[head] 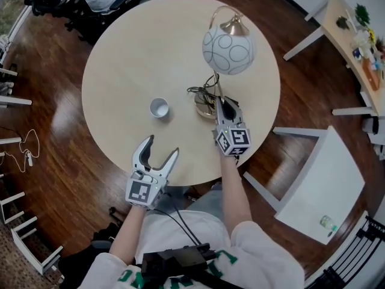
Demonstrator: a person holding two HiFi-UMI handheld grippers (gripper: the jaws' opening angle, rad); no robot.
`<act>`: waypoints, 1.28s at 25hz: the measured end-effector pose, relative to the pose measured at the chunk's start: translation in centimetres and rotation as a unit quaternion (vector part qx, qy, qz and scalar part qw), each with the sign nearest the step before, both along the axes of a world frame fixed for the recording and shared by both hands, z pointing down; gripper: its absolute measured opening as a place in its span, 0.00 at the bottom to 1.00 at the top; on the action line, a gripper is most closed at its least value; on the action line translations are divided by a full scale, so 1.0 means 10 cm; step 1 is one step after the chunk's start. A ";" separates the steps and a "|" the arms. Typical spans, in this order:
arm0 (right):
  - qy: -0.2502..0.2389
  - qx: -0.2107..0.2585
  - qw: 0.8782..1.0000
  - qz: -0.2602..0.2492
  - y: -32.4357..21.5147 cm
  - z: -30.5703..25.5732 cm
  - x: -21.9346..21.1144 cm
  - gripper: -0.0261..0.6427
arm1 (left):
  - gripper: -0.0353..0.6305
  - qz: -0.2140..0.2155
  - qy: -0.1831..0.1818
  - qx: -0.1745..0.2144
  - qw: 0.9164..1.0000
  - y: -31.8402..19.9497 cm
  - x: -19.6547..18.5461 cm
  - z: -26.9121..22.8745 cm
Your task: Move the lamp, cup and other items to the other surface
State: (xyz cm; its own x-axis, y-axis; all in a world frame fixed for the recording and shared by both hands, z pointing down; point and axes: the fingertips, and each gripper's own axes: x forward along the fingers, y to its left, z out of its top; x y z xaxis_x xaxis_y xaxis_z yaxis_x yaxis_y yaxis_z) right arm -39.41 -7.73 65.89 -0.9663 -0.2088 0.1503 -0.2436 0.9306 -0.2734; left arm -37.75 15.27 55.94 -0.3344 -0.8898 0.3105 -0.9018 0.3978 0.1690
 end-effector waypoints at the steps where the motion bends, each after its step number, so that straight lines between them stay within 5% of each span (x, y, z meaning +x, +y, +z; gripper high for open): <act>1: 0.000 0.000 1.000 -0.007 0.03 0.02 0.00 0.10 | 0.56 0.001 0.003 -0.002 1.000 0.00 0.03 0.03; 15: 0.018 0.002 0.997 -0.073 0.37 0.28 0.22 0.10 | 0.56 0.017 0.014 -0.010 1.000 -0.04 0.44 0.12; 24: 0.036 0.009 0.997 -0.071 0.52 0.58 0.31 0.09 | 0.56 0.033 0.013 -0.012 0.999 -0.05 0.66 0.16; 28: 0.025 -0.055 0.993 -0.100 0.54 0.57 0.32 0.16 | 0.56 0.046 -0.007 -0.005 0.999 -0.10 0.71 0.11; 32: 0.050 -0.031 0.992 -0.112 0.48 0.42 0.71 0.27 | 0.56 0.060 0.008 0.017 0.998 -0.29 0.88 -0.05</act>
